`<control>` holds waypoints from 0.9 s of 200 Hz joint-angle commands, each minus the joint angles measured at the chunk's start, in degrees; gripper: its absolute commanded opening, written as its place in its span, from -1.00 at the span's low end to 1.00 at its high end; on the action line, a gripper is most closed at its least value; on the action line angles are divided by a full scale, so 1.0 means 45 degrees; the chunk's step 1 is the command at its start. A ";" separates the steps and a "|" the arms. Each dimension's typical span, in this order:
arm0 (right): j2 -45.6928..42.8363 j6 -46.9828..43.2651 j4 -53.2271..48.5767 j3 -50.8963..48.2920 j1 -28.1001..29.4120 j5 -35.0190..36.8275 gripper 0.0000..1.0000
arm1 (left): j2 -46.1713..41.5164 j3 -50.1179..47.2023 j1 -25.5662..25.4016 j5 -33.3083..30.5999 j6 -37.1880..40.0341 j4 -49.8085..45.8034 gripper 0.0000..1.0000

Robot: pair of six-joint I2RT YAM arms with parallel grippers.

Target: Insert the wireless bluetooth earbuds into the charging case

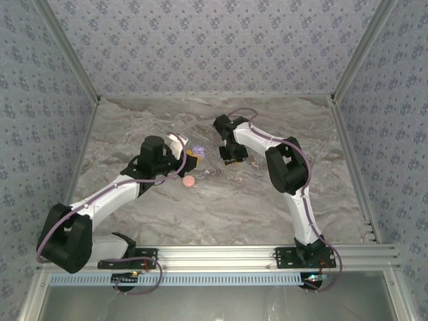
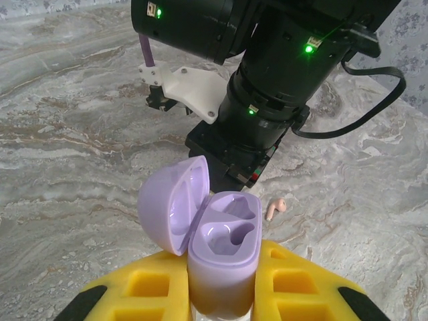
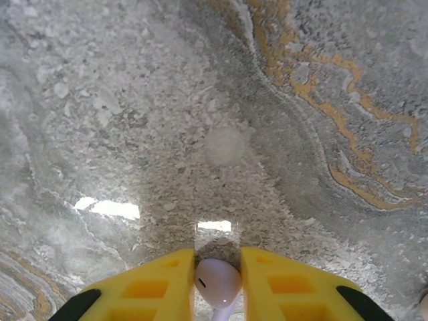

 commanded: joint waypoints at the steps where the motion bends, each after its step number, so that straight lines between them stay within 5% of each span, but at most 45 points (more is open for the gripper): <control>1: 0.0043 -0.0565 0.0572 -0.0641 -0.0133 -0.0477 -0.53 | 0.0288 0.0102 -0.0117 -0.0025 -0.0363 0.0661 -0.63; 90: -0.0577 -0.1086 0.1343 -0.1355 -0.0183 -0.0214 -0.55 | 0.1800 0.0138 -0.0382 -0.0647 -0.1388 0.1858 -0.64; 180: -0.2585 -0.1164 0.3893 -0.3666 -0.0918 -0.1679 -0.57 | 0.3382 0.0122 -0.0479 -0.1130 -0.2471 0.3054 -0.66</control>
